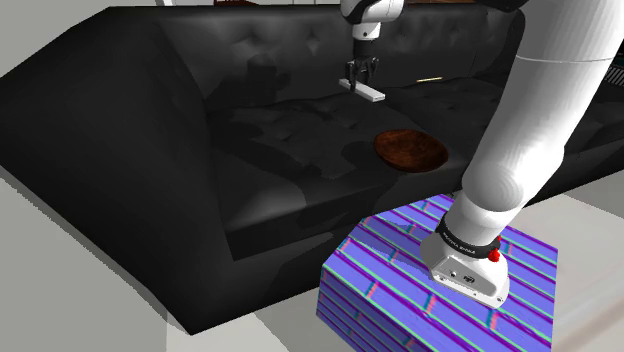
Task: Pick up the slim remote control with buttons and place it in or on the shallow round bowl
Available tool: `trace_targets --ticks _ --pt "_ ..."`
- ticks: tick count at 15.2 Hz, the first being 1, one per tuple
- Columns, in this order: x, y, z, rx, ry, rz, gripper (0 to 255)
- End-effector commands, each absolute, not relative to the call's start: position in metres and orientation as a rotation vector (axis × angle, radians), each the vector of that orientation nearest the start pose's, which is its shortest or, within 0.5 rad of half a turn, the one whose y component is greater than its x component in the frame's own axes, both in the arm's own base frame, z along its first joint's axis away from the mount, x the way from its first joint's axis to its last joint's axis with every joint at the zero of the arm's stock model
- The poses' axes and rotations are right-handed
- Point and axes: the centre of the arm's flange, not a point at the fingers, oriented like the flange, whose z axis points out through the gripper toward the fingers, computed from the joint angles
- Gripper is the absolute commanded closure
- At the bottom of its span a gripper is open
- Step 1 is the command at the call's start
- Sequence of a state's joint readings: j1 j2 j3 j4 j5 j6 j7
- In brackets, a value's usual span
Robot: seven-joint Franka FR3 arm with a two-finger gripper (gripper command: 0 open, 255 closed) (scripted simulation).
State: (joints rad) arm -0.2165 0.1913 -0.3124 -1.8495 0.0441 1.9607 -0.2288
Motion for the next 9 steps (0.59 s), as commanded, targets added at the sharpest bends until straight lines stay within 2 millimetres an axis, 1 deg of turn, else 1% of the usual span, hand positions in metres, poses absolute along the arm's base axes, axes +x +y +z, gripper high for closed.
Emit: trace_targets --ticks 1,8,9 --pt "0.523 -0.292 0.430 -3.092 0.491 0.113 255" --pt "0.523 -0.292 0.467 -3.092 0.491 0.113 255" --pt "0.523 -0.292 0.467 -3.092 0.491 0.113 255"
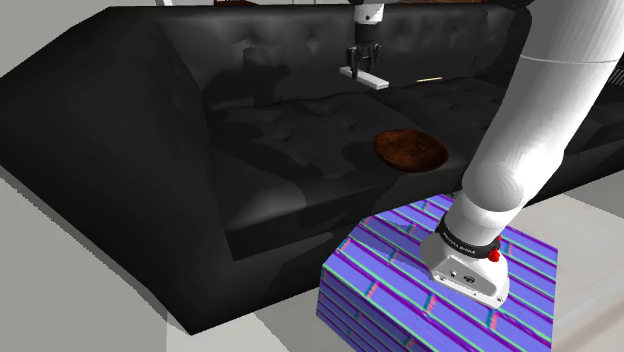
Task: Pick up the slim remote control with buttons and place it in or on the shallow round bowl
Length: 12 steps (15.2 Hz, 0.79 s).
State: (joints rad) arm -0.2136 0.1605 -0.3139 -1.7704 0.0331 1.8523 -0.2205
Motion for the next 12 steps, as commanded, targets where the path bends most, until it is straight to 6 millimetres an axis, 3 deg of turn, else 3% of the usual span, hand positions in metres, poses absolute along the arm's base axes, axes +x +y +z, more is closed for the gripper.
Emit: trace_targets --ticks 1,12 --pt "0.511 -0.285 0.468 -3.092 0.491 0.113 255" --pt "0.386 -0.211 0.470 -3.092 0.491 0.113 255"
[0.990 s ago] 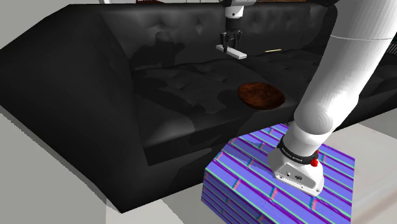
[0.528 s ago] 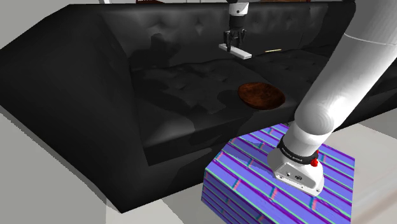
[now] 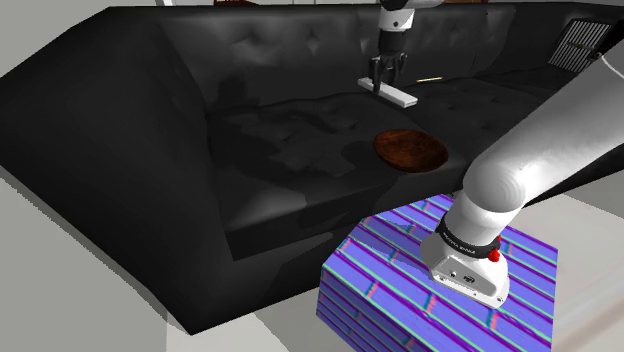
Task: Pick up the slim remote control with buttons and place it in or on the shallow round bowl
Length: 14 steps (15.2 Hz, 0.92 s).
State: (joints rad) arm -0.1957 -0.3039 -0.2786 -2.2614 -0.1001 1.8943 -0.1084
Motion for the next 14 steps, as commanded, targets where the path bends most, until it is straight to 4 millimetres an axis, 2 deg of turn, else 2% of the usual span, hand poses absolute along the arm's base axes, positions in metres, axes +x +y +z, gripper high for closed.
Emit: trace_targets --ticks 1,13,14 --pt "0.375 -0.205 0.470 -3.092 0.491 0.113 255" --pt "0.239 -0.124 0.473 -3.092 0.491 0.113 255" --pt "0.239 -0.124 0.467 -3.092 0.491 0.113 255"
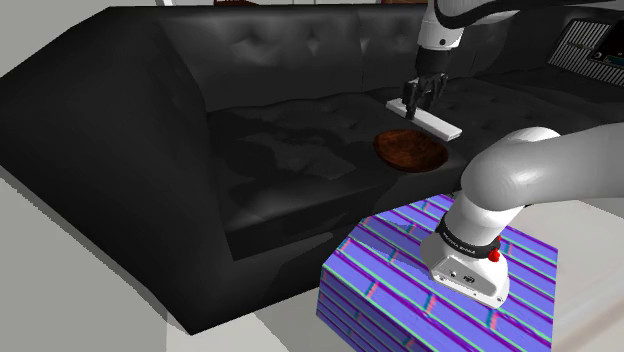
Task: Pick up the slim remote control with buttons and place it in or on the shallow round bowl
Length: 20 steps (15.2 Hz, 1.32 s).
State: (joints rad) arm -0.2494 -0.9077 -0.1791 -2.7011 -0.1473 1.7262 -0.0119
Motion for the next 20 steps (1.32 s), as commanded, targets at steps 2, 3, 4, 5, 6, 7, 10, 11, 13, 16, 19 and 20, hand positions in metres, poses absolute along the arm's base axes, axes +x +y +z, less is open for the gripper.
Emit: trace_targets --ticks 2,3,4,5,6,7,10,11,13,16,19,20 --pt "0.239 -0.124 0.457 -3.092 0.491 0.113 255" --pt "0.239 -0.124 0.451 -3.092 0.491 0.113 255" --pt "0.239 -0.124 0.446 -3.092 0.491 0.113 255" --pt "0.239 -0.124 0.441 -3.092 0.491 0.113 255" --pt "0.239 -0.124 0.436 -3.092 0.491 0.113 255" --pt "0.239 -0.124 0.430 -3.092 0.491 0.113 255" --pt "0.239 -0.124 0.414 -3.092 0.491 0.113 255" --pt "0.239 -0.124 0.409 -3.092 0.491 0.113 255" --pt "0.239 -0.124 0.397 -3.092 0.491 0.113 255" --pt "0.239 -0.124 0.397 -3.092 0.491 0.113 255" --pt "0.239 -0.124 0.397 -3.092 0.491 0.113 255" --pt "0.239 -0.124 0.397 -3.092 0.491 0.113 255"
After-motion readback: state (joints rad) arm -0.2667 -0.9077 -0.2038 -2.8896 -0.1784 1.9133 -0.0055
